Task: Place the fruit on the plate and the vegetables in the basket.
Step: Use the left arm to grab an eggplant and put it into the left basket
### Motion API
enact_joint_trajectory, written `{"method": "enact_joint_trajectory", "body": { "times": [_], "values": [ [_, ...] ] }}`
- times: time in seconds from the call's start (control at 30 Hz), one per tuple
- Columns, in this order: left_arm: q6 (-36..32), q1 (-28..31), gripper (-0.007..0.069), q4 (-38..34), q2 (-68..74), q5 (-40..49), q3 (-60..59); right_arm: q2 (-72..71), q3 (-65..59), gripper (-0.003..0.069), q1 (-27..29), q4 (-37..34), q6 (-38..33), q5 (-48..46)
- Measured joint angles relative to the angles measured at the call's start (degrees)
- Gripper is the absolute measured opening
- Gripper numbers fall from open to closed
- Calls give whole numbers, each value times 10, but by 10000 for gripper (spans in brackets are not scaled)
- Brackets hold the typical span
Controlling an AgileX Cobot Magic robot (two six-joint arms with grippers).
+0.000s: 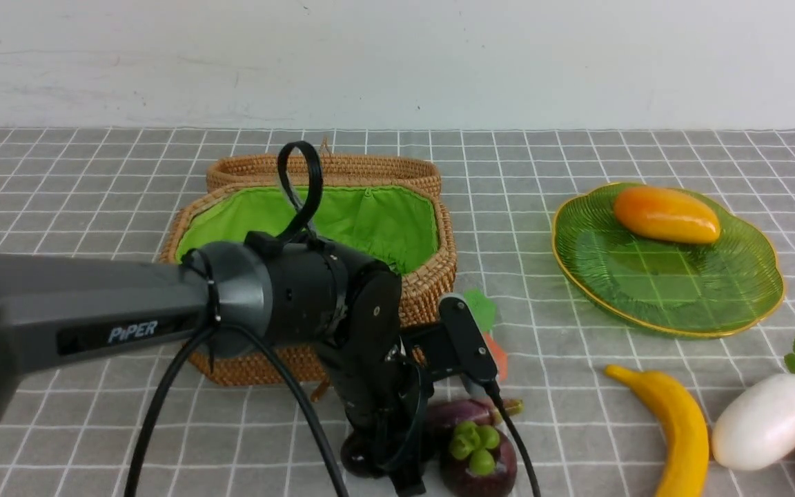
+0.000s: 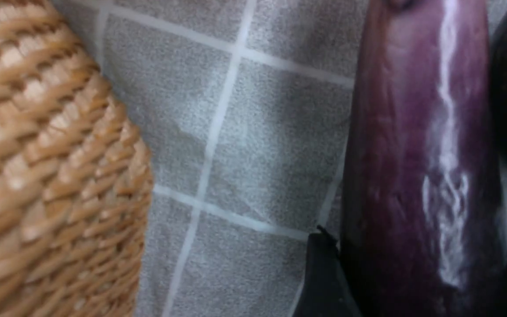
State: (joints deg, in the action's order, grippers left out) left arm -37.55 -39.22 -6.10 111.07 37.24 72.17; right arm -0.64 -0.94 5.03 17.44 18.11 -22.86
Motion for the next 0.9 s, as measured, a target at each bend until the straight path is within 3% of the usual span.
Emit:
{"method": "enact_joint_trajectory", "body": {
  "times": [0.1,0.53,0.7,0.9],
  "values": [
    [0,0,407,0,0,21,6,0,0,242,0,0,0,0],
    [87,0,405,33,-24,209,170,0,0,242,0,0,0,0],
    [89,0,405,78,-89,247,225,0,0,242,0,0,0,0],
    [90,17,405,184,-126,257,230,0,0,242,0,0,0,-1]
  ]
}}
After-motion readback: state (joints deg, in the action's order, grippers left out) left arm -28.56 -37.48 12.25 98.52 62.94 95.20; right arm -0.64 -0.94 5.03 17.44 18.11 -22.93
